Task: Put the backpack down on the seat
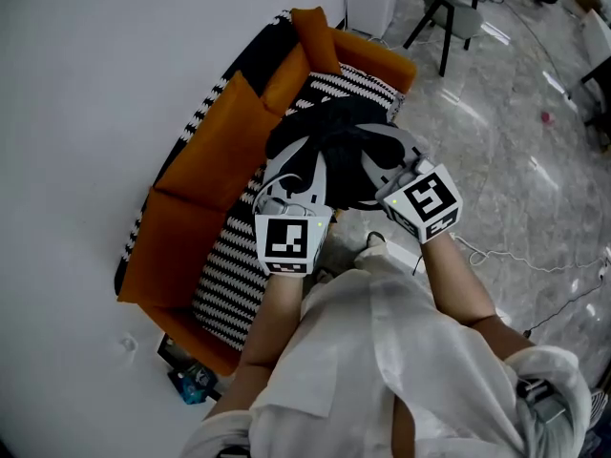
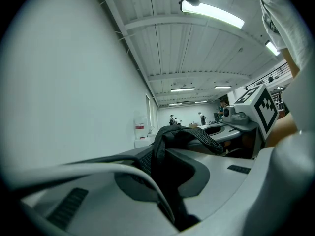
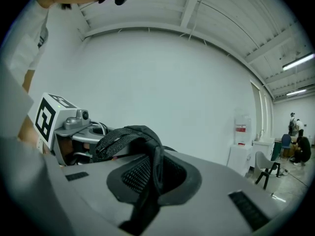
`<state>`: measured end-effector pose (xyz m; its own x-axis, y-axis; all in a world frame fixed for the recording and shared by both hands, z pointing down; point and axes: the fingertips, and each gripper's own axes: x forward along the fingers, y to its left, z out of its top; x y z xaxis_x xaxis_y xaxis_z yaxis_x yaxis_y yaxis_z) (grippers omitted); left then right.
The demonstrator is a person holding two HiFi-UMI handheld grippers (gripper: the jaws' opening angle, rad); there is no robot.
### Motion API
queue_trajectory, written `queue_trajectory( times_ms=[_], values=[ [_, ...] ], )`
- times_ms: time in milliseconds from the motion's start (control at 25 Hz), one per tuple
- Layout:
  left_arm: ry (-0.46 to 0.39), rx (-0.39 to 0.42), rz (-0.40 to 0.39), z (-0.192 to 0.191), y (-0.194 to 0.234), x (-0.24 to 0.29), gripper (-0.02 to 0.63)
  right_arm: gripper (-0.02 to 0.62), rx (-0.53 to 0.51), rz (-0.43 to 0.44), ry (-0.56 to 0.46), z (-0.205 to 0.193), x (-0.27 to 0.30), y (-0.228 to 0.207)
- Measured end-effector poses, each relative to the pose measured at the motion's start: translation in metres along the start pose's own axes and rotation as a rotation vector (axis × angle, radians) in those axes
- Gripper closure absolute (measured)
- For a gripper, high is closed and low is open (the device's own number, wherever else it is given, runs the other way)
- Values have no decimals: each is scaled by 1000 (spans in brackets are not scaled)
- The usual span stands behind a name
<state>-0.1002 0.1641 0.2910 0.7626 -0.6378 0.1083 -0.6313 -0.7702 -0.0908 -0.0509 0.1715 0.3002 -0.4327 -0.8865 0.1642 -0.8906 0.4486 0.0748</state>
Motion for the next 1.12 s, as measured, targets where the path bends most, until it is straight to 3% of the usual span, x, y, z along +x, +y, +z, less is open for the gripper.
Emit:
queue_trajectory(
  times_ms=[840,1120],
  values=[
    [64,8,49,-1,-32,68,557,551,39,125,-3,-20,-8,-72],
    [95,-31,42,-15,-27,100,557,551,42,145,22,-34,8,-99]
  ],
)
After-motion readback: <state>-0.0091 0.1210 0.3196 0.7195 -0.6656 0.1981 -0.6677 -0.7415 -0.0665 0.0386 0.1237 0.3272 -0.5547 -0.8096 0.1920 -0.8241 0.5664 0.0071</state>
